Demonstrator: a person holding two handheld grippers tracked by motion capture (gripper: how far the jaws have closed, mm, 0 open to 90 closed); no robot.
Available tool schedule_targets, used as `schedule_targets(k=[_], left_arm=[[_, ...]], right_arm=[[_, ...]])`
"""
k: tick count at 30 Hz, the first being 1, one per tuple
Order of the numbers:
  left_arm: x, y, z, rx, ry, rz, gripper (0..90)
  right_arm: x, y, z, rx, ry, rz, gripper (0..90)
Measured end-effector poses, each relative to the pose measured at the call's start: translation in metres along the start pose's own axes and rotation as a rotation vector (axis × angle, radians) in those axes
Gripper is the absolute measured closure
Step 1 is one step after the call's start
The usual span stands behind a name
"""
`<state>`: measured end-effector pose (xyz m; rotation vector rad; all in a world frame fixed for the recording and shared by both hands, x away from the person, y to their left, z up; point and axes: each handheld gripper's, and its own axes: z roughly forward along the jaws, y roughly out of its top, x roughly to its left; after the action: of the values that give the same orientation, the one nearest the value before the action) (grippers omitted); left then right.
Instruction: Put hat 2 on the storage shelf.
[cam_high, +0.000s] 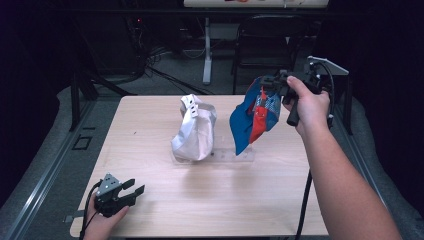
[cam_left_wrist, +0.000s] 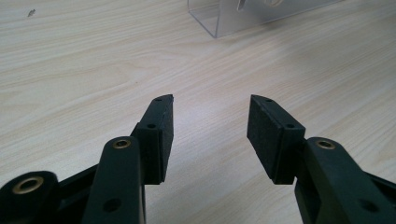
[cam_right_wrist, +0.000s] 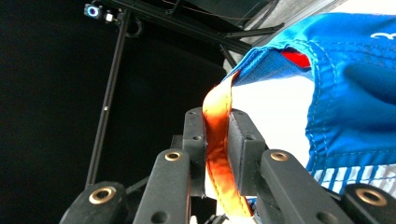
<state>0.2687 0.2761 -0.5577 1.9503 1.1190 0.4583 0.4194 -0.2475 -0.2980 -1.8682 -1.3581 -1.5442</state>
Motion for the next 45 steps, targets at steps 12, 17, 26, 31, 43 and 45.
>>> schedule_targets(k=[12, 17, 26, 31, 43, 45], left_arm=[[0.0, 0.0, 0.0, 0.002, 0.0, 0.003, 51.5], [0.0, 0.0, 0.001, -0.009, -0.001, 0.002, 51.5], [0.0, 0.0, 0.001, -0.007, 0.001, 0.003, 51.5], [0.0, 0.0, 0.001, -0.007, -0.001, 0.004, 51.5], [0.0, 0.0, 0.002, -0.003, 0.002, 0.006, 51.4], [0.0, 0.0, 0.002, -0.003, 0.002, 0.006, 51.3]], right_arm=[[-0.018, 0.0, 0.015, -0.008, -0.038, 0.037, 78.3], [-0.024, -0.002, 0.02, 0.001, -0.037, 0.045, 78.2], [-0.035, -0.009, 0.03, 0.042, -0.047, 0.046, 78.1], [-0.044, -0.013, 0.035, 0.059, -0.062, 0.053, 78.0], [-0.064, -0.024, 0.038, 0.086, -0.075, 0.058, 77.6], [-0.065, -0.024, 0.038, 0.089, -0.077, 0.058, 77.5]])
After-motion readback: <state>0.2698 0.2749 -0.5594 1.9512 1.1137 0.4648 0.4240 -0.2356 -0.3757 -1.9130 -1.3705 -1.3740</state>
